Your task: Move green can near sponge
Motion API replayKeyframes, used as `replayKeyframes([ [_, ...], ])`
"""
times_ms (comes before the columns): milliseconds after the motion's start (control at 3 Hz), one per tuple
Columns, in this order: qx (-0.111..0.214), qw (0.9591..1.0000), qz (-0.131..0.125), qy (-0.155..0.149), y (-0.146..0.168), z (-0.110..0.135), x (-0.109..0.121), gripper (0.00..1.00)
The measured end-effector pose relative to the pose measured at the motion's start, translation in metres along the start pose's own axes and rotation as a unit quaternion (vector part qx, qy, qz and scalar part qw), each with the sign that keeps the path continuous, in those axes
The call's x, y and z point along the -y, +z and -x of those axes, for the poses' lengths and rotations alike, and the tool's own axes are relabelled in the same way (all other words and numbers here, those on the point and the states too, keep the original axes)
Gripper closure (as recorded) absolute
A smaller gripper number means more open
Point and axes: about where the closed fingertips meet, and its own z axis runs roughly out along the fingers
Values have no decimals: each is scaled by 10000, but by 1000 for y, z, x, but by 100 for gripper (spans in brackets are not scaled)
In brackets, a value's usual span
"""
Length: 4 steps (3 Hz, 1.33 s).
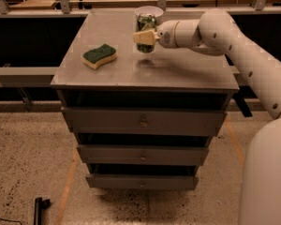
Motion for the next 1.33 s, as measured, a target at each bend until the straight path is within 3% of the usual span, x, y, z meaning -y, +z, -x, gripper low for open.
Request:
replayKeyframes([
  [333, -93, 9998, 154, -58, 13, -12, -18, 83],
  [1000, 29, 9968, 698, -400, 50, -26, -51, 36],
  [1333, 60, 9931, 931, -707, 62, -24, -64, 5],
])
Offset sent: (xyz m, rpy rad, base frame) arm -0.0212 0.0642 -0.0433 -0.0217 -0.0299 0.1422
